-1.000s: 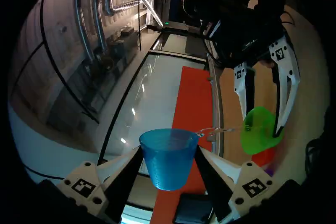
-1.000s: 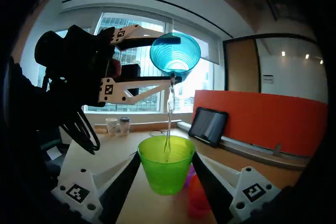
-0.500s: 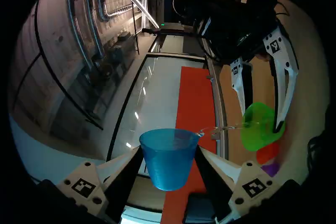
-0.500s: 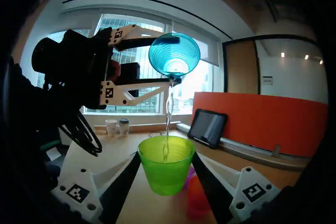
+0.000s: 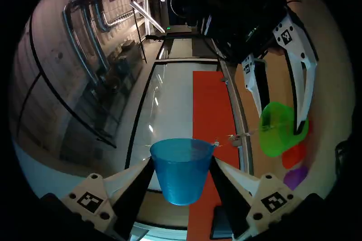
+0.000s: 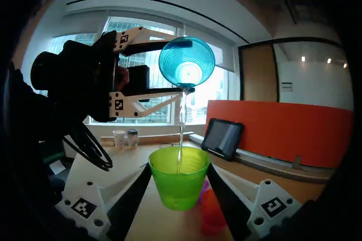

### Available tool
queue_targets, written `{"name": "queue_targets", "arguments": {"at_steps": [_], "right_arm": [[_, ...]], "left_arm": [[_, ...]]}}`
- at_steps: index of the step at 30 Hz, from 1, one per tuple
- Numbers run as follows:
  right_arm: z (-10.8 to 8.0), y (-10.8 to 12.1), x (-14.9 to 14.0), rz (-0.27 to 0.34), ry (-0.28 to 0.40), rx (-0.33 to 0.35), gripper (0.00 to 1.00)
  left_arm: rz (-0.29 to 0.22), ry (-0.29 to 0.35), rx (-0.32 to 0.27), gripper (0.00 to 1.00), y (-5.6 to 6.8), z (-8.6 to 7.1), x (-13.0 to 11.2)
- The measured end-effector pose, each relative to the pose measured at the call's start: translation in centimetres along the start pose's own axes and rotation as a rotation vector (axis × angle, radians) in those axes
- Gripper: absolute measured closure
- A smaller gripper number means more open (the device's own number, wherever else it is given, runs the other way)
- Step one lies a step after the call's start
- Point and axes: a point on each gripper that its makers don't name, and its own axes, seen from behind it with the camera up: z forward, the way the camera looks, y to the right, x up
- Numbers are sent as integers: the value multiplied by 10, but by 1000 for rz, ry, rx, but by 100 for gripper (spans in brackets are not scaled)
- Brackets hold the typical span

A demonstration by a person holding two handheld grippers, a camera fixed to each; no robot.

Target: Pour water

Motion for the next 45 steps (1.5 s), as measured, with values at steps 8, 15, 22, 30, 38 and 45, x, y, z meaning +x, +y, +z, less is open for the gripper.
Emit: {"name": "queue_targets", "arguments": {"at_steps": [8, 15, 22, 30, 38, 45], "right_arm": [[-2, 2, 1, 4, 6, -4, 10], [-3, 4, 1, 5, 9, -7, 10], [-3, 4, 1, 5, 11, -8, 10], [-3, 6, 2, 9, 15, -11, 10], [-2, 8, 4, 12, 19, -16, 9], [-2, 9, 4, 12, 20, -22, 10]], "left_arm": [[48, 9, 9, 15, 1, 2, 6], [99, 14, 21, 15, 0, 3, 9], [106, 15, 26, 15, 1, 4, 9], [4, 10, 8, 15, 3, 5, 2], [-194, 2, -25, 15, 9, 5, -8], [-362, -20, -33, 15, 8, 6, -22]]}}
